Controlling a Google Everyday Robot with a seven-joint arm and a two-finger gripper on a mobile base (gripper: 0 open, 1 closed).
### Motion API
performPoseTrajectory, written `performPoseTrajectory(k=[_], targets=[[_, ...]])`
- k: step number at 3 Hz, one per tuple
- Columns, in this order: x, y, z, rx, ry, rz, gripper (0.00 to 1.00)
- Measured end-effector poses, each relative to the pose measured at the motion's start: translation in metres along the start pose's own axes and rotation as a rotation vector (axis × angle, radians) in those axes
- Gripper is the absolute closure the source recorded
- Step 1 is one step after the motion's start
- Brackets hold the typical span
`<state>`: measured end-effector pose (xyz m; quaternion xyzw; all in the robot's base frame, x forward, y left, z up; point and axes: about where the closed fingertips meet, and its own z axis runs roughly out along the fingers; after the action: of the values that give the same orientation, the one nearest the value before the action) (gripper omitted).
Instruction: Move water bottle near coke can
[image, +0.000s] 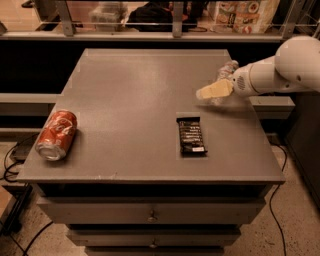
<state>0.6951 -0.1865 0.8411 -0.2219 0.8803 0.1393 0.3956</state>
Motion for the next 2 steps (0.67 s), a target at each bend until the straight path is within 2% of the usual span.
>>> performPoseTrajectory(k=[2], targets=[[-0.0094, 0.0038, 0.0024, 0.024, 0.026, -0.055, 0.65]])
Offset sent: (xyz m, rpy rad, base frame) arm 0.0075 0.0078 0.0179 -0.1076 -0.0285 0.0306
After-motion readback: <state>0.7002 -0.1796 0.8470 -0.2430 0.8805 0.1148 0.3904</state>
